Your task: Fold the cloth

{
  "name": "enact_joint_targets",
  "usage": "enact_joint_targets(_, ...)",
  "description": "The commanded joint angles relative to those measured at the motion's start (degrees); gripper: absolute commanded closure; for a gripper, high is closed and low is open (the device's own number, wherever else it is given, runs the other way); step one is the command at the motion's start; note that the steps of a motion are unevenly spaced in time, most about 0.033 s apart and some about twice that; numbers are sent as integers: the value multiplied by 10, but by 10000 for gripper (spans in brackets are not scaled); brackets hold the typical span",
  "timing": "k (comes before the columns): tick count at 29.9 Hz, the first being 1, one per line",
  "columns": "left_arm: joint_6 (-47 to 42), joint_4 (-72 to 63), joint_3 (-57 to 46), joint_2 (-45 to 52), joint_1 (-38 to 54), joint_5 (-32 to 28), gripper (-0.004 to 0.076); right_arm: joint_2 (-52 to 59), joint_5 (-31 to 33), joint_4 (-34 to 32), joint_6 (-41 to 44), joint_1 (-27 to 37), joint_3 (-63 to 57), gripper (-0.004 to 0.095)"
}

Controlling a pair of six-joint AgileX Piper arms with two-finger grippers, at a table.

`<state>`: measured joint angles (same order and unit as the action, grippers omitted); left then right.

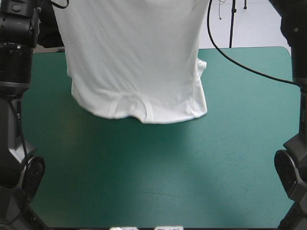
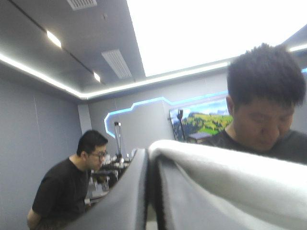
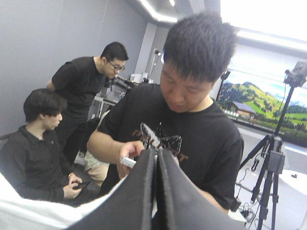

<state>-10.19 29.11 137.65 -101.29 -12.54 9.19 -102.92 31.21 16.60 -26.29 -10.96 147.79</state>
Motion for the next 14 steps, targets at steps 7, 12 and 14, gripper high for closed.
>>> enact_joint_targets(7, -6, -61, 31, 19, 0, 137, 741, 22, 57, -15, -4, 5, 13, 925)
enact_joint_targets(12, 6, -118, -44, -5, 0, 339, 741, -7, 207, -76, 39, 5, -12, 925)
enact_joint_targets(14, 17, -131, -95, -9, 0, 371, 741, -12, 245, -80, 42, 7, -41, 925)
